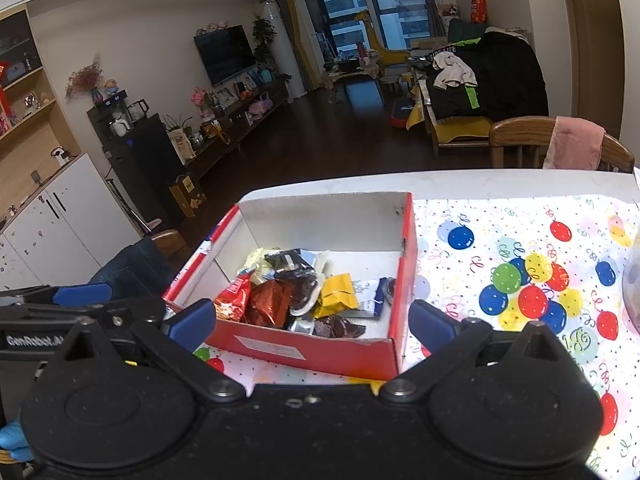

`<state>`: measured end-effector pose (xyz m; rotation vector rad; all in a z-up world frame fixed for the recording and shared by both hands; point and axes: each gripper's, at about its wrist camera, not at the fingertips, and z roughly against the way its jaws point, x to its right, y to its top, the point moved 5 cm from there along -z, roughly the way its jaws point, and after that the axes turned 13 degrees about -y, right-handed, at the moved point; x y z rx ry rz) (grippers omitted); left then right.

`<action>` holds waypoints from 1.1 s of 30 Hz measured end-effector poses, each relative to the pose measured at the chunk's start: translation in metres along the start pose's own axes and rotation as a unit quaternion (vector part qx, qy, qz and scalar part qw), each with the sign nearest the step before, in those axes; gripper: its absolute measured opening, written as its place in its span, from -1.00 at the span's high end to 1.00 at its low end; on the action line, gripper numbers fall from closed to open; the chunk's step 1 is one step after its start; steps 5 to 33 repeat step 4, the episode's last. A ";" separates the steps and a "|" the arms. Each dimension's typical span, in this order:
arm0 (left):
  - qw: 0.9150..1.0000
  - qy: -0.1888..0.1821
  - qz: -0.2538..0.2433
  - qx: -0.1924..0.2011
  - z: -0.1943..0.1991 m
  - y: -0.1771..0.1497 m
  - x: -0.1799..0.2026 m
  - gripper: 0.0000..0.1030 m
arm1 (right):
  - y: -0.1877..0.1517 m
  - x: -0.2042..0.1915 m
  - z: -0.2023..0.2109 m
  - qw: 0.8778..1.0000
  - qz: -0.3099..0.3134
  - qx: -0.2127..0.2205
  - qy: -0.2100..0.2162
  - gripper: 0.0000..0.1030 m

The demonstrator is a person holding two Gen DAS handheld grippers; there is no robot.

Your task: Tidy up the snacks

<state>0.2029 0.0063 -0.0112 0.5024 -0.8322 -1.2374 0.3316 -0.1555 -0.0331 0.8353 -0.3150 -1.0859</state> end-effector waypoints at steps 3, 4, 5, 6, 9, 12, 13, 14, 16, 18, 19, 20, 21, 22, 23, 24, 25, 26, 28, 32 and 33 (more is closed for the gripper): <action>1.000 0.001 0.001 -0.005 -0.003 -0.002 0.003 -0.97 | -0.008 0.014 -0.007 1.000 -0.008 -0.007 -0.015 -1.00; 1.000 0.002 0.001 -0.006 -0.004 -0.003 0.003 -0.97 | -0.010 0.018 -0.010 1.000 -0.011 -0.010 -0.021 -1.00; 1.000 0.002 0.001 -0.006 -0.004 -0.003 0.003 -0.97 | -0.010 0.018 -0.010 1.000 -0.011 -0.010 -0.021 -1.00; 1.000 0.002 0.001 -0.006 -0.004 -0.003 0.003 -0.97 | -0.010 0.018 -0.010 1.000 -0.011 -0.010 -0.021 -1.00; 1.000 0.002 0.001 -0.006 -0.004 -0.003 0.003 -0.97 | -0.010 0.018 -0.010 1.000 -0.011 -0.010 -0.021 -1.00; 1.000 0.002 0.001 -0.006 -0.004 -0.003 0.003 -0.97 | -0.010 0.018 -0.010 1.000 -0.011 -0.010 -0.021 -1.00; 1.000 0.002 0.001 -0.006 -0.004 -0.003 0.003 -0.97 | -0.010 0.018 -0.010 1.000 -0.011 -0.010 -0.021 -1.00; 1.000 0.002 0.001 -0.006 -0.004 -0.003 0.003 -0.97 | -0.010 0.018 -0.010 1.000 -0.011 -0.010 -0.021 -1.00; 1.000 0.002 0.001 -0.006 -0.004 -0.003 0.003 -0.97 | -0.010 0.018 -0.010 1.000 -0.011 -0.010 -0.021 -1.00; 1.000 0.002 0.001 -0.006 -0.004 -0.003 0.003 -0.97 | -0.010 0.018 -0.010 1.000 -0.011 -0.010 -0.021 -1.00; 1.000 0.002 0.001 -0.006 -0.004 -0.003 0.003 -0.97 | -0.010 0.018 -0.010 1.000 -0.011 -0.010 -0.021 -1.00; 1.000 0.002 0.001 -0.006 -0.004 -0.003 0.003 -0.97 | -0.010 0.018 -0.010 1.000 -0.011 -0.010 -0.021 -1.00; 1.000 0.002 0.001 -0.006 -0.004 -0.003 0.003 -0.97 | -0.010 0.018 -0.010 1.000 -0.011 -0.010 -0.021 -1.00; 1.000 0.002 0.001 -0.006 -0.004 -0.003 0.003 -0.97 | -0.010 0.018 -0.010 1.000 -0.011 -0.010 -0.021 -1.00; 1.000 0.002 0.001 -0.006 -0.004 -0.003 0.003 -0.97 | -0.010 0.018 -0.010 1.000 -0.011 -0.010 -0.021 -1.00; 1.000 0.002 0.001 -0.006 -0.004 -0.003 0.003 -0.97 | -0.010 0.018 -0.010 1.000 -0.011 -0.010 -0.021 -1.00; 1.000 0.002 0.001 -0.006 -0.004 -0.003 0.003 -0.97 | -0.010 0.018 -0.010 1.000 -0.011 -0.010 -0.021 -1.00; 1.000 0.002 0.001 -0.006 -0.004 -0.003 0.003 -0.97 | -0.010 0.018 -0.010 1.000 -0.011 -0.010 -0.021 -1.00; 1.000 0.002 0.001 -0.006 -0.004 -0.003 0.003 -0.97 | -0.010 0.018 -0.010 1.000 -0.011 -0.010 -0.021 -1.00; 1.000 0.002 0.001 -0.006 -0.004 -0.003 0.003 -0.97 | -0.010 0.018 -0.010 1.000 -0.011 -0.010 -0.021 -1.00; 1.000 0.002 0.001 -0.006 -0.004 -0.003 0.003 -0.97 | -0.010 0.018 -0.010 1.000 -0.011 -0.010 -0.021 -1.00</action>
